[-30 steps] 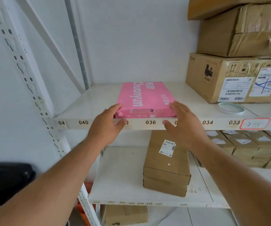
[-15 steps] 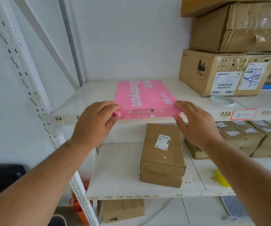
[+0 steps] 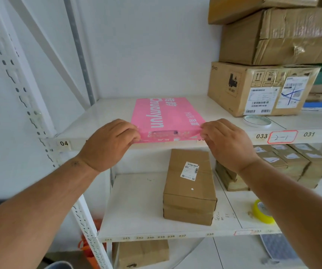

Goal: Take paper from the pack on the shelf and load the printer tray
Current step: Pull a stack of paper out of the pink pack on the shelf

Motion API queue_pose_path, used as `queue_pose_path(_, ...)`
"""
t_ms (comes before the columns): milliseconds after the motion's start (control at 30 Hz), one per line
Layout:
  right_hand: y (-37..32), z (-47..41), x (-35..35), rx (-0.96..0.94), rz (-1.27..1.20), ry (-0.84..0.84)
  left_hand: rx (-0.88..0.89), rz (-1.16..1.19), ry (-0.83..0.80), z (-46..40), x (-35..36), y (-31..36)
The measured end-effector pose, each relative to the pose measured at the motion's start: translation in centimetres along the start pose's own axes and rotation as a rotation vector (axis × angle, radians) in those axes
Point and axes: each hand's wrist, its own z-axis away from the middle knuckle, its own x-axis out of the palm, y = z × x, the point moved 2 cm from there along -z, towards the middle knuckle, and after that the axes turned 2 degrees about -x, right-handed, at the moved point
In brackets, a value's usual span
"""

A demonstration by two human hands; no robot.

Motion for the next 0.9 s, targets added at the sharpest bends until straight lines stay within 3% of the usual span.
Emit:
queue_pose_path(267, 0.16, 0.22, 0.3, 0.084, -0.111, 0.025, -0.145, 0.129, 0.065, 0.14, 0.29, 0.86)
queue_pose_path(467, 0.41, 0.04, 0.04, -0.046, 0.014, 0.057, 0.078, -0.062, 0.007, -0.21, 0.15, 0.29)
queue_pose_path(567, 0.31, -0.13, 0.22, -0.093, 0.033, 0.096, 0.099, -0.102, 0.027, -0.51, 0.07, 0.13)
queue_pose_path(900, 0.4, -0.33, 0.3, 0.038, -0.116, 0.065, -0.179, 0.123, 0.057, -0.76, 0.46, 0.87)
